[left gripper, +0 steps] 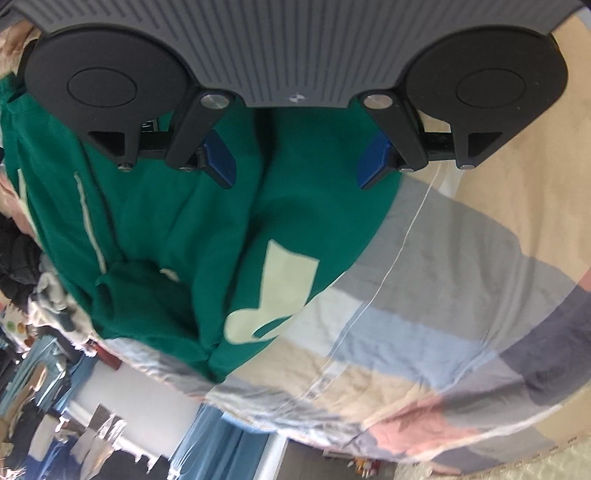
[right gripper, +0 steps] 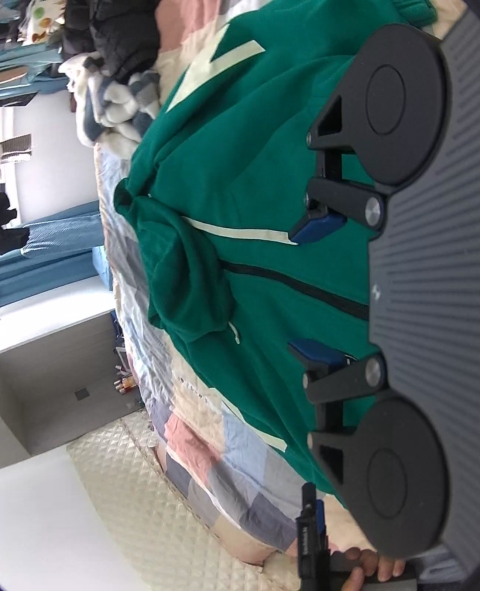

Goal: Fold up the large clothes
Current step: 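Move both open grippers over the spread green hoodie body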

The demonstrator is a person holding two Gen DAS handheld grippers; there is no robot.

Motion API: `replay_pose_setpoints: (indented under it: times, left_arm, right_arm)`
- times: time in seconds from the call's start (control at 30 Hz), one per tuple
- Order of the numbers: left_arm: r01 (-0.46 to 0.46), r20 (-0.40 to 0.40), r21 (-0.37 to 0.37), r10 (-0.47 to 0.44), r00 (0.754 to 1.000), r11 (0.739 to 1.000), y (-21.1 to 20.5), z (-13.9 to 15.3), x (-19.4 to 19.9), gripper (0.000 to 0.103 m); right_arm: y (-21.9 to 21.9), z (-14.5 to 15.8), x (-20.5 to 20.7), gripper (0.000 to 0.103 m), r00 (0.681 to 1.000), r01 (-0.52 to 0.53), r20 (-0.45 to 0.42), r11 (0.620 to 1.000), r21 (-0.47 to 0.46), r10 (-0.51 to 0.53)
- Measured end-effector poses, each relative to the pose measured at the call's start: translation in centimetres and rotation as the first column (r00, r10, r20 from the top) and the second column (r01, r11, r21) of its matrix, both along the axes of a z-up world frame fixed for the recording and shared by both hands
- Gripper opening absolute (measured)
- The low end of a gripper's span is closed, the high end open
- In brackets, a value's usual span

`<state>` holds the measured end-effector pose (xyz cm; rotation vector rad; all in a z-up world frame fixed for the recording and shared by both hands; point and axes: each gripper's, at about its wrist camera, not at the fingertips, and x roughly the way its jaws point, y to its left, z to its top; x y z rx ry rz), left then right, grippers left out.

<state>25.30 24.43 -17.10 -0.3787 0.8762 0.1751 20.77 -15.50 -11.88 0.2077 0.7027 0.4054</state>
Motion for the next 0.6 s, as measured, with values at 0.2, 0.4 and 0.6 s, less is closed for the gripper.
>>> replay_pose_setpoints:
  times: [0.2, 0.4, 0.6]
  left_arm:
    - [-0.033, -0.047, -0.021, 0.032, 0.998, 0.999, 0.8, -1.3, 0.8, 0.077]
    - [-0.04, -0.073, 0.019, 0.041, 0.996, 0.999, 0.3, -1.9, 1.5, 0.077]
    - [-0.036, -0.092, 0.071, 0.042, 0.995, 0.997, -0.6, -2.3, 2.1, 0.077]
  right_arm:
    - [-0.1, -0.9, 0.6, 0.06, 0.999, 0.009, -0.04, 1.0, 0.014, -0.008]
    - [-0.1, -1.4, 1.2, 0.06, 0.998, 0.001, -0.056, 1.0, 0.017, 0.0]
    - [0.0, -1.9, 1.6, 0.06, 0.997, -0.011, -0.079, 1.0, 0.02, 0.012]
